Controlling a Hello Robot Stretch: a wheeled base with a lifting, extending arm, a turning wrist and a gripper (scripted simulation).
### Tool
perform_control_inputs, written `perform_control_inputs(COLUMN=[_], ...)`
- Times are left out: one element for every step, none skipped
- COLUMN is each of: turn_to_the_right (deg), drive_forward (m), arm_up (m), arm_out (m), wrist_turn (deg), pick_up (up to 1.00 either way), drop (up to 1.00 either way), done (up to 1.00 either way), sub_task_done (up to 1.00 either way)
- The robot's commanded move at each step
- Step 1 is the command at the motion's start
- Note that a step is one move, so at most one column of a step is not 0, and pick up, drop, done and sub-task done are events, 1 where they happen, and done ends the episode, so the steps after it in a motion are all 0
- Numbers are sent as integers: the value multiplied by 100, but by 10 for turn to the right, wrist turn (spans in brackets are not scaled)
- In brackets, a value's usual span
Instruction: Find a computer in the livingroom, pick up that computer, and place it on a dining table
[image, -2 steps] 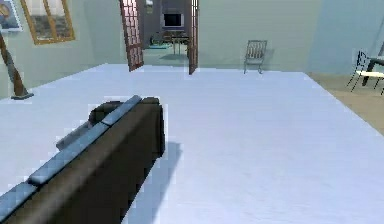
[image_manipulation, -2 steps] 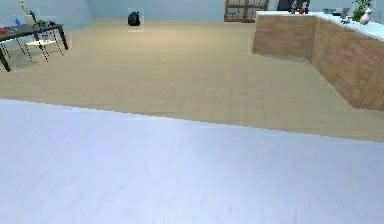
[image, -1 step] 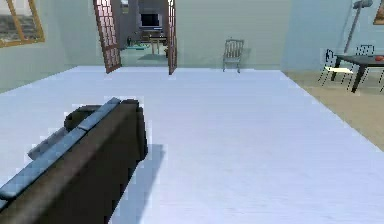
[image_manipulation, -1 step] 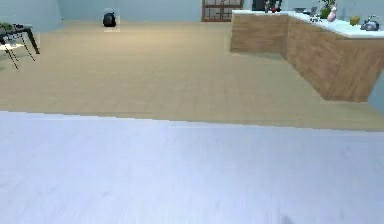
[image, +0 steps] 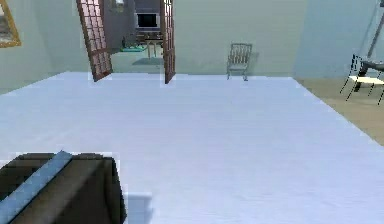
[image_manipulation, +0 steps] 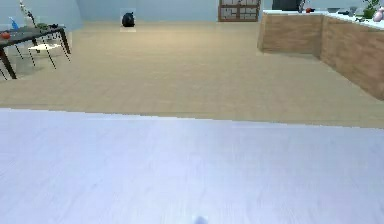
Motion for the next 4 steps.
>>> perform_control_inputs(turn_to_the_right=[-450,-450,-450,-180], drive_forward=[0,0,0,0], arm_up=[0,0,0,0], arm_out=[0,0,0,0], wrist_turn=[0,0,0,0], pick_up=[0,0,0,0], drop=[0,0,0,0], done=[0,0,0,0], sub_task_done=[0,0,0,0])
